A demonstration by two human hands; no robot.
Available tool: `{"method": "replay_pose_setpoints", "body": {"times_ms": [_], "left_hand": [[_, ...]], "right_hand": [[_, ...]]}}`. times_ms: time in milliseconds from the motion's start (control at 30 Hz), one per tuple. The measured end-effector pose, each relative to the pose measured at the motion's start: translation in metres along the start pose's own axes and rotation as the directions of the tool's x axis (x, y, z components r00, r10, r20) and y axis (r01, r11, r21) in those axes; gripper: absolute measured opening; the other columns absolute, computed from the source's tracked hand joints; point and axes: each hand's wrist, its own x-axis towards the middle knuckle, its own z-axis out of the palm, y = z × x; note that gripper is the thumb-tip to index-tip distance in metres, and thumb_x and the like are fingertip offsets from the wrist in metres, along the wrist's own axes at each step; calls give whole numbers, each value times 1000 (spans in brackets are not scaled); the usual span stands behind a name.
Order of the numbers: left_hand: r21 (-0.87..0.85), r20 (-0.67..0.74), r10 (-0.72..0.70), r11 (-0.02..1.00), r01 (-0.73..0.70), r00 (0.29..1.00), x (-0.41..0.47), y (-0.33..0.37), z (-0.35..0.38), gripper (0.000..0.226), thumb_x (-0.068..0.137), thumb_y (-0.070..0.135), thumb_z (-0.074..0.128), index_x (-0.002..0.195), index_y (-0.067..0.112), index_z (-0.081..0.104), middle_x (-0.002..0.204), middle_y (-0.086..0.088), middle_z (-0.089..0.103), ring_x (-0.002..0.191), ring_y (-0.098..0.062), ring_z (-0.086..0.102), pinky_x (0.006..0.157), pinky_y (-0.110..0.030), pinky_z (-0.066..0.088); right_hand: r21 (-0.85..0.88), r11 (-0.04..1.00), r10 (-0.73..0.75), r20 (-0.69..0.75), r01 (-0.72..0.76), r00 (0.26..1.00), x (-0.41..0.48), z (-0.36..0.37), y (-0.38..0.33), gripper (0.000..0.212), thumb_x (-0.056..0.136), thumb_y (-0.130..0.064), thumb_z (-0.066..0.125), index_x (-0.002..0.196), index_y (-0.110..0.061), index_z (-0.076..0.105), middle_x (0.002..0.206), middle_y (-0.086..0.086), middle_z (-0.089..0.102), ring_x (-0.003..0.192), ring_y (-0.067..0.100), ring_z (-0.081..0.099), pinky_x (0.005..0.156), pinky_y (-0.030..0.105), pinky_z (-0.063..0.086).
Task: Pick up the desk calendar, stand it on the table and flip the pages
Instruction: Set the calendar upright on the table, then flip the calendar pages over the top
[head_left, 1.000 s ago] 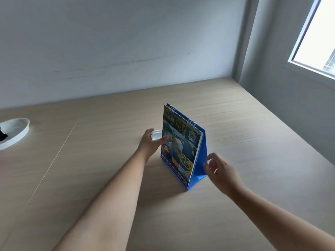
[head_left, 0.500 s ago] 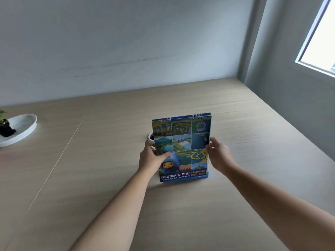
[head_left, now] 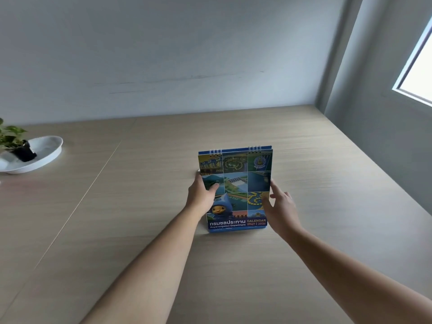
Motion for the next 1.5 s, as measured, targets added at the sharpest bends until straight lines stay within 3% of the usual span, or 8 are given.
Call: {"method": "replay_pose_setpoints", "body": {"times_ms": [267, 433, 600, 733, 867, 1100, 1267, 1500], "left_hand": [[4, -5, -14, 1000, 14, 1000, -3, 4, 0, 42, 90, 19, 60, 128, 13, 43, 132, -11, 58, 120, -30, 57, 95, -37, 48], [-277, 329, -94, 942, 191, 940, 2, 15, -23, 76, 73, 66, 53, 134, 21, 43, 140, -11, 52, 129, -30, 46, 112, -52, 29], [-537, 367, -43, 806, 250, 929, 13, 34, -47, 94, 78, 81, 20, 134, 12, 51, 143, -16, 51, 128, -30, 51, 112, -50, 33], [-440, 273, -69, 878, 189, 959, 11, 41, -39, 88, 80, 77, 6, 119, 15, 56, 138, -10, 56, 132, -31, 45, 111, -53, 24], [-425, 275, -124, 874, 236, 953, 16, 34, -29, 69, 89, 68, 11, 115, 19, 53, 134, -11, 60, 130, -32, 47, 110, -56, 25], [-244, 117, -2, 969, 31, 993, 19, 31, -26, 10, 92, 24, 55, 101, 21, 53, 111, -3, 64, 101, -21, 56, 81, -33, 42], [-131, 35, 39, 991, -34, 999, 18, 23, -21, 4, 88, 25, 56, 89, 25, 60, 104, -3, 70, 95, -25, 62, 77, -34, 49], [-39, -17, 88, 995, -89, 996, 17, 21, -20, 14, 91, 22, 53, 99, 18, 63, 98, -2, 68, 90, -25, 61, 74, -31, 48]], "right_hand": [[86, 991, 107, -5, -106, 994, -4, -10, -2, 40, 91, -29, 50, 130, -21, 48, 117, 8, 57, 116, 22, 49, 92, 37, 44], [165, 979, 124, -27, -118, 992, 11, -35, -8, 16, 88, -22, 56, 74, -15, 57, 74, 3, 60, 79, 27, 59, 65, 33, 45], [581, 804, 53, 137, -124, 989, 20, -85, -40, 33, 87, 1, 57, 118, -11, 56, 68, 9, 63, 54, 16, 59, 43, 20, 49], [747, 653, -63, 223, -129, 973, 45, -123, -88, 33, 96, -31, 40, 109, -10, 63, 83, 3, 75, 78, 11, 69, 74, 30, 47], [598, 799, -79, 212, -65, 974, 76, -123, -118, 43, 96, -40, 37, 124, -14, 57, 127, 7, 62, 114, 25, 56, 101, 50, 37], [15, 1000, -29, 188, 27, 982, 83, -73, -78, 40, 87, -22, 60, 125, -12, 60, 119, 12, 67, 95, 22, 59, 75, 28, 43], [95, 994, -52, -103, 62, 993, 42, -43, -42, 59, 90, -20, 55, 145, -22, 32, 132, 7, 59, 122, 27, 54, 96, 41, 46], [-20, 1000, -12, 92, 14, 996, -1, -5, -3, 90, 86, -23, 57, 149, -29, -8, 154, 3, 31, 137, 26, 36, 108, 48, 40]]}}
